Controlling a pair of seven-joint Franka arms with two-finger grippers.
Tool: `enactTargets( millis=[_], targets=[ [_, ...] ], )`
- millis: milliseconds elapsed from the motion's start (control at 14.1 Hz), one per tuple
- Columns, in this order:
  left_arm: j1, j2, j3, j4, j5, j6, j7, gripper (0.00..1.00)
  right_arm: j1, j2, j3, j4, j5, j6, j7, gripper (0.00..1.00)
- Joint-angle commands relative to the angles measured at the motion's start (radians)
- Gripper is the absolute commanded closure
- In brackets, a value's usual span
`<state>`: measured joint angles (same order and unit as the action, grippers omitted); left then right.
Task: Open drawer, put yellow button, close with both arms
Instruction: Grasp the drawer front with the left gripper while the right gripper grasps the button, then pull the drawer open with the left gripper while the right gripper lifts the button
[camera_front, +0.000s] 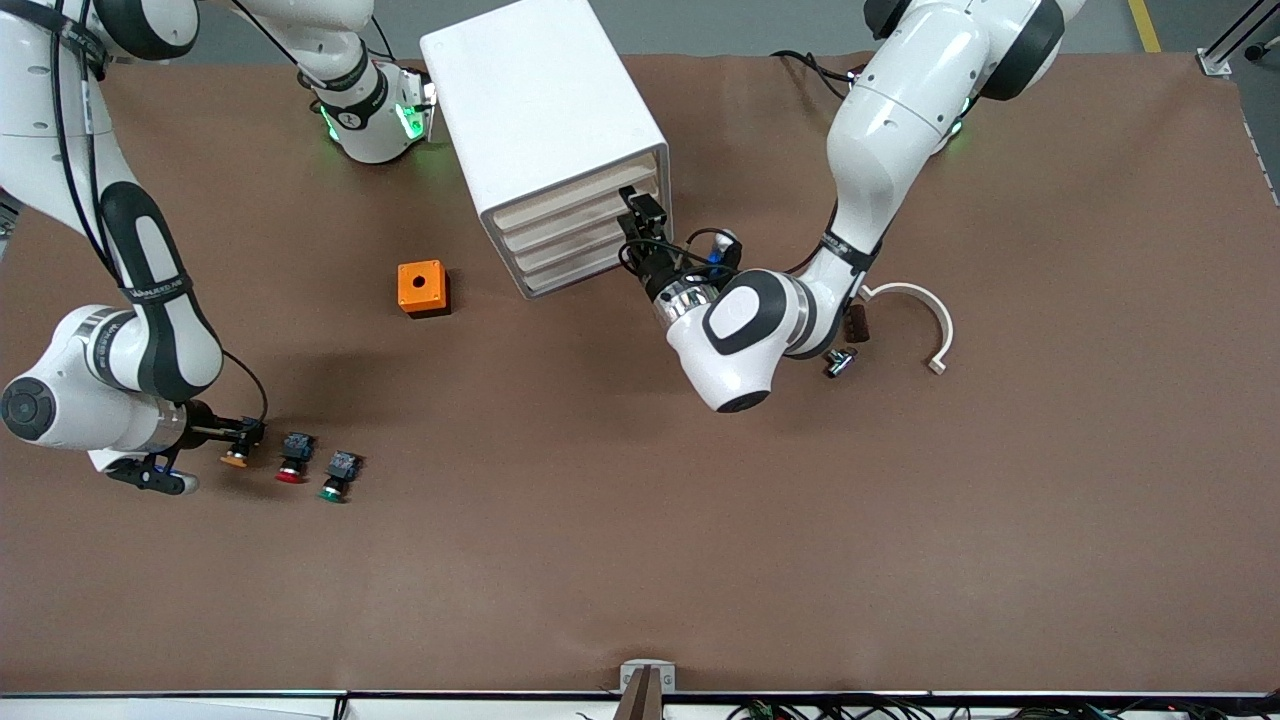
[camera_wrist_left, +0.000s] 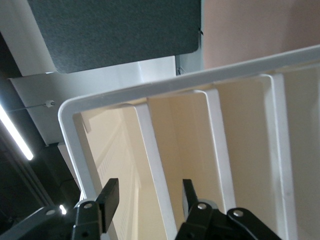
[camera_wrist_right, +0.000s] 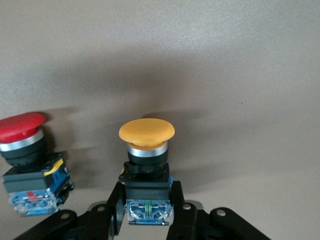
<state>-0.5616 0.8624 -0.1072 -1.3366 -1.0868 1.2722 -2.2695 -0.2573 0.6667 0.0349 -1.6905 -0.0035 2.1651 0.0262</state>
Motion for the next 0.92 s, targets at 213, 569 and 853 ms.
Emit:
enactTargets(
  millis=[213,569,853],
  targets=[
    [-0.06,0.021,0.006,0.0,-0.022,-0.037,-0.051,0.43,0.015,-0.016,0.014,0.103,0.016,-0.171,0.03,1.0],
    [-0.075,0.035,0.007,0.004,-0.034,-0.037,-0.044,0.73,0.058,-0.062,0.017,0.107,0.017,-0.257,0.139,0.99],
    [-0.075,0.038,0.006,0.004,-0.056,-0.037,-0.048,0.82,0.067,-0.107,0.057,0.114,0.028,-0.341,0.254,0.99]
  ],
)
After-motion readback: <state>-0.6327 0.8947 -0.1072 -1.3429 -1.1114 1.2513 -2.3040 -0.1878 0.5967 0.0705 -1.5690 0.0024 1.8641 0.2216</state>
